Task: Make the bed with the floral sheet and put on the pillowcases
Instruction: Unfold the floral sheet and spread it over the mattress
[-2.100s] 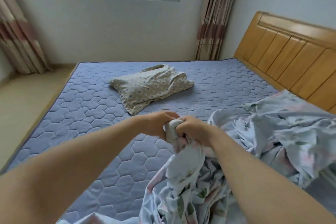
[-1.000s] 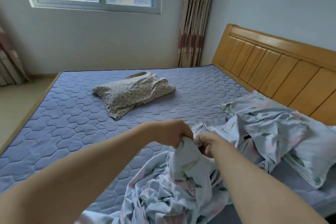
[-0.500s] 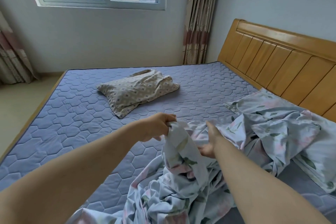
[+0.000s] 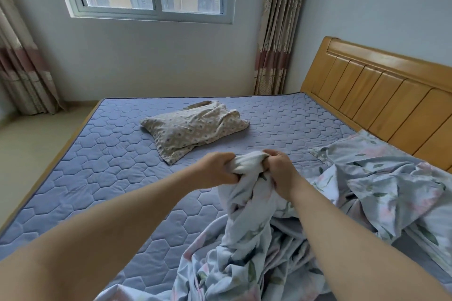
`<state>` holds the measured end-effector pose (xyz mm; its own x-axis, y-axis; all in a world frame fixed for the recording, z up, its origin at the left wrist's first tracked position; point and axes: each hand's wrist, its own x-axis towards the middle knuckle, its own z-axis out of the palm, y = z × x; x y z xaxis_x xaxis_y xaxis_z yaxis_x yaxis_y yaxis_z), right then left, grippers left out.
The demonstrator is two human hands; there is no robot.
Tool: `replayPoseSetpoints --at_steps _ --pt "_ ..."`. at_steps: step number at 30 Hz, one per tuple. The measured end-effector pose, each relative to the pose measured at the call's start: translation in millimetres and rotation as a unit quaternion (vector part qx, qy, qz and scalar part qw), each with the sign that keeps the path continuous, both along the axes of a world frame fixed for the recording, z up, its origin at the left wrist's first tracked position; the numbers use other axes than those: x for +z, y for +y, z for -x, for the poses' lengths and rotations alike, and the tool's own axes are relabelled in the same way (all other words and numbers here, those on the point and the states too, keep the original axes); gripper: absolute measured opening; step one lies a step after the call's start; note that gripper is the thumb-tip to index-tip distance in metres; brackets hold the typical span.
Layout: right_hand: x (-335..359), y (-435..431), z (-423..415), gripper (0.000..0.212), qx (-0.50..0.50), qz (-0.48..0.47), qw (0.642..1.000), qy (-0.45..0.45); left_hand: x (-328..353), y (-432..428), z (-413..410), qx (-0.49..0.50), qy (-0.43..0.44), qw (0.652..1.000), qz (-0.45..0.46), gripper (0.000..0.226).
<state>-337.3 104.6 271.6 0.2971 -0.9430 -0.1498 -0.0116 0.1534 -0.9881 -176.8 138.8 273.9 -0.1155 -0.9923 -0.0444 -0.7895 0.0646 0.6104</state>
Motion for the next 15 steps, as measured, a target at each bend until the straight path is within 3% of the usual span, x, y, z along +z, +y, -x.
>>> replayPoseSetpoints --at_steps 3,6,9,12,14,15 --pt "25.8 0.6 17.7 0.036 -0.02 0.031 0.998 -0.051 7.3 -7.6 19.5 -0.041 -0.02 0.999 -0.009 0.013" --pt "44.6 5.8 39.1 0.038 -0.049 0.023 0.995 -0.085 2.9 -17.7 31.2 -0.062 -0.096 0.993 -0.027 0.032" --pt "53.3 12.5 66.8 0.031 -0.085 -0.018 0.993 -0.079 1.2 -28.4 38.8 -0.022 -0.06 0.998 -0.022 0.026" --pt "61.5 19.9 90.8 0.039 -0.126 -0.042 0.987 0.092 14.2 -37.7 43.8 0.059 0.075 0.995 0.034 0.017" --pt "70.2 25.5 95.8 0.018 -0.105 -0.009 0.965 0.239 32.0 -42.2 47.7 0.056 0.148 0.985 0.072 0.015" --pt "75.0 29.0 93.5 0.016 -0.077 0.0 0.962 0.263 44.7 -41.9 52.1 0.036 0.16 0.982 0.089 0.011"
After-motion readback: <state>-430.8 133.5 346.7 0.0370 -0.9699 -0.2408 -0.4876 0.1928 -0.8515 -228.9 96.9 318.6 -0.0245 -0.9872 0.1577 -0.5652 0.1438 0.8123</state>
